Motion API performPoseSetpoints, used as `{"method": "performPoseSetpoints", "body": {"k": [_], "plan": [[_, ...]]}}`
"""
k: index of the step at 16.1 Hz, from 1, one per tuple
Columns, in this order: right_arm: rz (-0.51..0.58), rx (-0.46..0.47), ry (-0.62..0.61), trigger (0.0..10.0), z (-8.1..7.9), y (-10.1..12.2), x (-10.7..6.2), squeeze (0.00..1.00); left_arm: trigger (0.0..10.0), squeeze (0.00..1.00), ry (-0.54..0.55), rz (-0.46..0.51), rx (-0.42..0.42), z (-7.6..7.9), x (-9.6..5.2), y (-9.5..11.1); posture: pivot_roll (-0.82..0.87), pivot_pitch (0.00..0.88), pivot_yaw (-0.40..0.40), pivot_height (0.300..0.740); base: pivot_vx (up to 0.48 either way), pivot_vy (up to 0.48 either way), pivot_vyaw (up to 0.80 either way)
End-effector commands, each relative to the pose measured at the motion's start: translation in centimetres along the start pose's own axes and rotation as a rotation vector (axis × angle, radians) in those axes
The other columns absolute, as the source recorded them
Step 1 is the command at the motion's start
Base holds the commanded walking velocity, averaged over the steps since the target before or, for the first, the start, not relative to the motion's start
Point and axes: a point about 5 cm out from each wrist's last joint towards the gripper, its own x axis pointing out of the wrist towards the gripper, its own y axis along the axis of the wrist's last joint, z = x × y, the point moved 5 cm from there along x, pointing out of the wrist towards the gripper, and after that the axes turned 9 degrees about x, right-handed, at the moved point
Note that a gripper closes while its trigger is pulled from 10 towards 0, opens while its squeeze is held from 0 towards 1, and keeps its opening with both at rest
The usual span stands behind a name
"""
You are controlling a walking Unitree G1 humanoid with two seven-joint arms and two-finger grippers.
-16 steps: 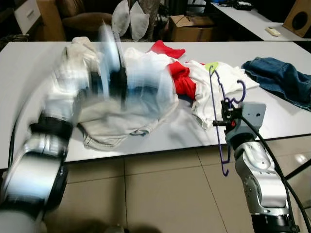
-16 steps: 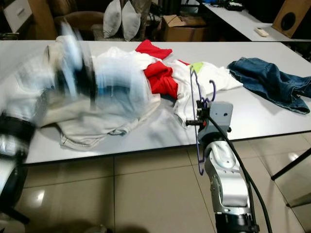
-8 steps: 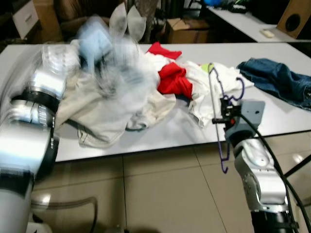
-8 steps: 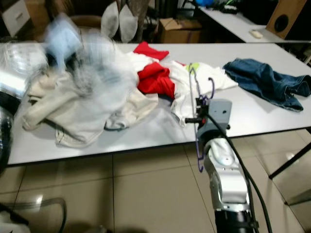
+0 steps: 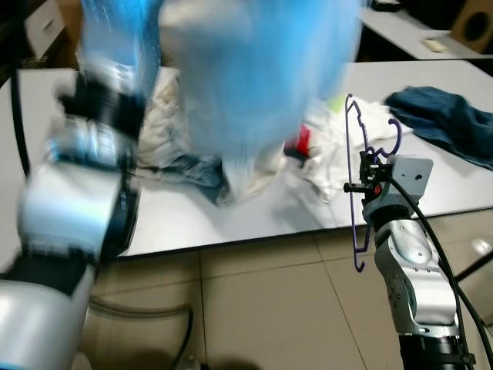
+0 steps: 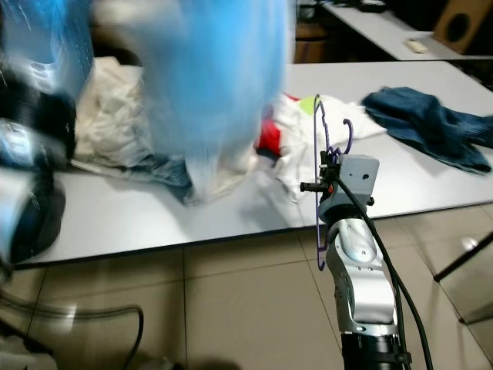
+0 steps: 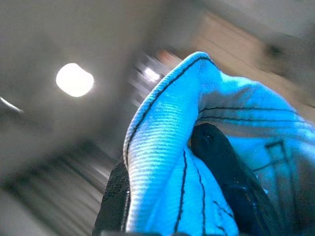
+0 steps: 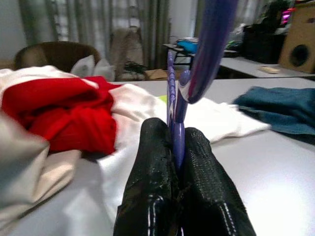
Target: Hang hanger
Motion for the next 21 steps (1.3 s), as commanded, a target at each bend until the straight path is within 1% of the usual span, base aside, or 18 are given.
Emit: {"method": "performPoseSetpoints", "body": {"k": [1, 2, 3, 4, 6, 7, 9, 10, 11, 12, 14, 15, 16, 17, 18, 19, 20, 21], "plan": [[0.032, -0.007, -0.012, 10.0, 0.3, 0.8, -0.1, 0.00, 0.0, 0.00, -0.195, -0.156, -0.122, 5.6, -2.4, -3.6, -0.13, 0.000, -0.014, 0.740, 0.000, 0.000, 0.00], [0.029, -0.008, 0.002, 10.0, 0.0, 0.7, 0.0, 0.00, 0.0, 0.00, -0.357, -0.351, -0.210, 11.4, -6.9, -7.0, -0.13, 0.000, -0.019, 0.740, 0.000, 0.000, 0.00], [0.022, -0.007, 0.011, 10.0, -0.2, 0.5, 0.0, 0.00, 0.0, 0.00, -0.391, -0.479, -0.217, 13.8, -10.3, -8.7, -0.12, 0.000, -0.026, 0.740, 0.000, 0.000, 0.00], [0.019, -0.008, 0.017, 10.0, -0.4, 0.5, 0.0, 0.00, 0.0, 0.00, -0.376, -0.530, -0.234, 14.4, -11.8, -9.1, -0.12, 0.000, -0.035, 0.740, 0.000, 0.000, 0.00], [0.018, -0.002, 0.060, 10.0, -1.0, 0.6, 0.1, 0.00, 0.0, 0.00, -0.314, -0.674, -0.208, 14.0, -14.8, -10.1, -0.12, 0.000, -0.035, 0.740, 0.000, 0.000, 0.00], [0.016, 0.019, 0.120, 10.0, -1.8, 0.8, 0.1, 0.00, 0.0, 0.00, -0.308, -0.693, -0.213, 13.9, -15.6, -9.9, -0.12, 0.000, -0.036, 0.740, 0.000, 0.000, 0.00], [0.003, 0.080, 0.307, 10.0, -3.8, 1.5, -0.5, 0.00, 0.0, 0.00, -0.285, -0.636, -0.185, 13.7, -15.7, -8.8, -0.12, 0.000, -0.033, 0.740, 0.000, 0.000, 0.00], [-0.002, 0.086, 0.414, 10.0, -4.5, 2.1, -1.1, 0.00, 0.0, 0.00, -0.227, -0.558, -0.150, 12.6, -15.2, -7.6, -0.12, 0.000, -0.030, 0.740, 0.000, 0.000, 0.00], [0.001, 0.077, 0.479, 10.0, -4.4, 2.8, -1.5, 0.00, 0.0, 0.00, -0.165, -0.525, -0.094, 10.7, -14.8, -6.8, -0.12, 0.000, -0.031, 0.740, 0.000, 0.000, 0.00], [0.003, 0.066, 0.527, 10.0, -4.3, 3.4, -1.8, 0.00, 0.0, 0.00, -0.044, -0.516, 0.007, 7.4, -14.5, -6.3, -0.12, 0.000, -0.033, 0.740, 0.000, 0.000, 0.00], [0.006, 0.052, 0.525, 10.0, -3.8, 3.7, -1.6, 0.00, 0.0, 0.00, 0.077, -0.547, 0.096, 4.2, -14.6, -6.2, -0.12, 0.000, -0.037, 0.740, 0.000, 0.000, 0.00], [-0.002, 0.032, 0.477, 10.0, -2.8, 3.8, -0.4, 0.00, 0.0, 0.00, 0.066, -0.692, 0.048, 3.2, -15.2, -8.3, -0.10, 0.000, -0.054, 0.740, 0.000, 0.000, 0.00], [-0.006, 0.019, 0.441, 10.0, -2.4, 3.8, 0.6, 0.00, 0.0, 0.00, -0.053, -0.826, 0.014, 4.4, -15.3, -10.7, -0.09, 0.000, -0.064, 0.740, 0.000, 0.000, 0.00], [-0.001, 0.013, 0.415, 10.0, -2.2, 3.9, 1.2, 0.00, 0.0, 0.00, -0.057, -0.877, 0.006, 4.5, -14.9, -11.8, -0.09, 0.000, -0.070, 0.740, 0.000, 0.000, 0.00], [0.014, 0.009, 0.366, 10.0, -1.7, 4.3, 2.2, 0.00, 0.0, 0.00, -0.028, -0.923, 0.035, 3.5, -13.5, -12.8, -0.09, 0.000, -0.074, 0.740, 0.000, 0.000, 0.00], [0.043, 0.002, 0.307, 10.0, -0.9, 5.0, 3.0, 0.00, 0.0, 0.00, 0.085, -0.904, 0.151, -0.4, -10.5, -12.0, -0.10, 0.000, -0.065, 0.740, 0.000, 0.000, 0.00], [0.070, -0.005, 0.263, 10.0, -0.1, 5.6, 3.4, 0.00, 0.0, 0.00, 0.213, -0.842, 0.251, -4.4, -7.8, -10.1, -0.11, 0.000, -0.047, 0.740, 0.000, 0.000, 0.00], [0.103, 0.003, 0.225, 10.0, 0.6, 6.4, 3.5, 0.00, 0.0, 0.00, 0.377, -0.707, 0.331, -8.6, -5.7, -6.8, -0.12, 0.000, -0.040, 0.740, 0.000, 0.000, 0.00]]}}
